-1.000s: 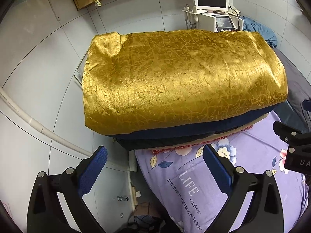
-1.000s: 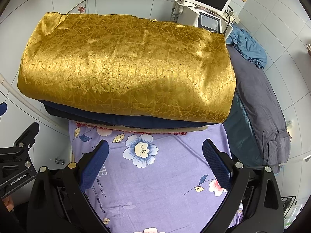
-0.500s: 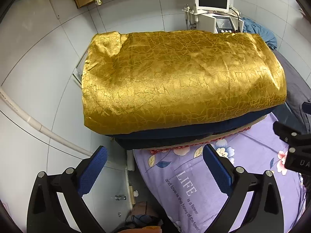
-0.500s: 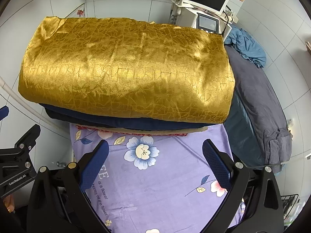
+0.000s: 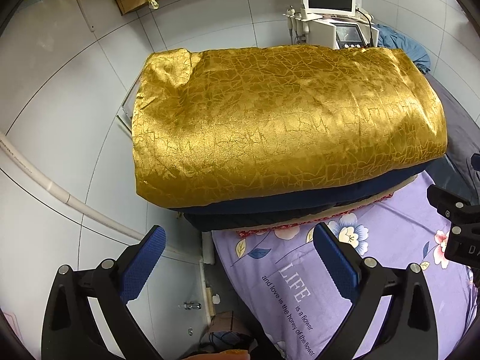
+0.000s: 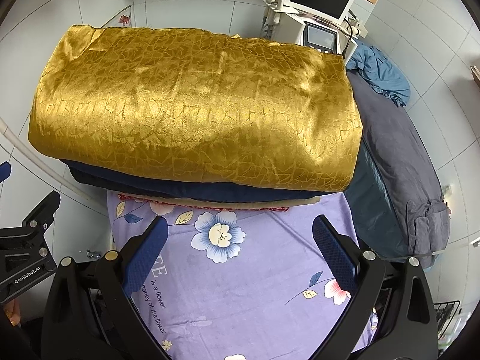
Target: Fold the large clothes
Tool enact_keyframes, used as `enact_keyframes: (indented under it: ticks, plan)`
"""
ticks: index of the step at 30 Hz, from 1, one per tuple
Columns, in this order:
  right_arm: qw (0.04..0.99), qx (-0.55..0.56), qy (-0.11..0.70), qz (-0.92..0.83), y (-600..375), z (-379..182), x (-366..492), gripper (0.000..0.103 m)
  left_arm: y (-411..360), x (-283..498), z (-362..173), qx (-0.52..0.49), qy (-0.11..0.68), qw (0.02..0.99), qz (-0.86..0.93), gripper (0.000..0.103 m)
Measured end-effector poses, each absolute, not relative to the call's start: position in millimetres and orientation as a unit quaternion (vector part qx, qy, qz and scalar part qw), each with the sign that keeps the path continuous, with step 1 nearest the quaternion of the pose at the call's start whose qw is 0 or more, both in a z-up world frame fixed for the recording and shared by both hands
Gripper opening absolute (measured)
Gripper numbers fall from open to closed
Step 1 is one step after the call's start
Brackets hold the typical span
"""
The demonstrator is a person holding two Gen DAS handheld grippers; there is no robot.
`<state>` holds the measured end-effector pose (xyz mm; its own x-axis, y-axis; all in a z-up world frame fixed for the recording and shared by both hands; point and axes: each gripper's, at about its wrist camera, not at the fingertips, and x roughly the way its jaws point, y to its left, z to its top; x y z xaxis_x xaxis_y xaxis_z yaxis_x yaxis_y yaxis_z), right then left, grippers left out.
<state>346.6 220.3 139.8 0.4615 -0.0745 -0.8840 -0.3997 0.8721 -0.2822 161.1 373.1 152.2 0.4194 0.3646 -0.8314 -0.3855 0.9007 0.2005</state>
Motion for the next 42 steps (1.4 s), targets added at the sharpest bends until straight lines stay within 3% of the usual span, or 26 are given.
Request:
enact_keyframes:
  ticks: [42]
  plan:
    - [0.824, -0.237, 0.507, 0.086, 218.9, 134.5, 346.6, 0.095, 371.2, 163.1, 147.8, -0.006, 0.496, 0.841, 0.217, 0.096]
